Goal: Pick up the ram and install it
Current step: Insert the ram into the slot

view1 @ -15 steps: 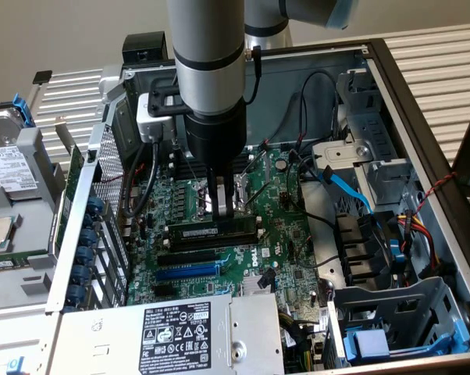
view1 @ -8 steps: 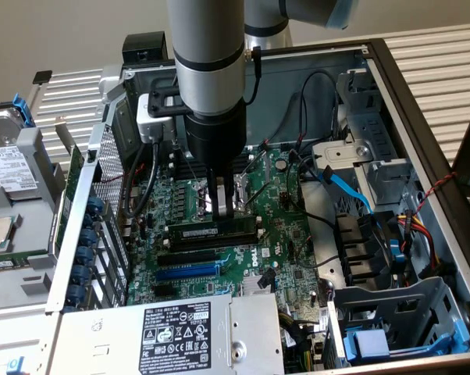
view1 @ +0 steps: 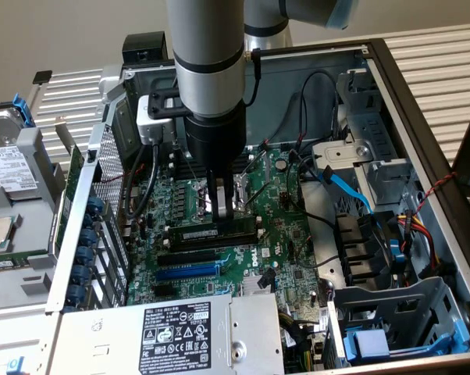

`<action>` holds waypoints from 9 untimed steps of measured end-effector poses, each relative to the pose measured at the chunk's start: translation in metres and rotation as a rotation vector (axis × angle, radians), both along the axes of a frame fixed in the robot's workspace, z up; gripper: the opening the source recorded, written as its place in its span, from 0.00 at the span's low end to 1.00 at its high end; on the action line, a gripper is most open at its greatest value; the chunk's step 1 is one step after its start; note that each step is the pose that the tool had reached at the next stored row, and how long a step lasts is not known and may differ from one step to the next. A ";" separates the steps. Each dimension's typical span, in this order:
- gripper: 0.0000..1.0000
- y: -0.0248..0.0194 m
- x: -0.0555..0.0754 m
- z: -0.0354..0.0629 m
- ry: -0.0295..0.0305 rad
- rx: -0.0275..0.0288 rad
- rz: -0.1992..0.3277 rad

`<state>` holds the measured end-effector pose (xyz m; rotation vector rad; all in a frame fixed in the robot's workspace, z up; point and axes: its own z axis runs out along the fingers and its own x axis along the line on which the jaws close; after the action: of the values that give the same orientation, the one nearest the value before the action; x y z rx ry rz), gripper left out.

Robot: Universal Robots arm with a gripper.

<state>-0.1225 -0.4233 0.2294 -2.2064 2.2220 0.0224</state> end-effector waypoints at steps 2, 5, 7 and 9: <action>0.13 0.0000 -0.001 -0.0002 0.0001 0.0006 0.000; 0.13 -0.0001 -0.001 -0.0002 -0.0001 0.0010 0.000; 0.13 -0.0002 -0.001 -0.0001 -0.0001 0.0009 0.000; 0.13 -0.0003 -0.001 -0.0002 -0.0001 0.0010 0.000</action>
<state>-0.1234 -0.4236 0.2293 -2.2060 2.2214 0.0233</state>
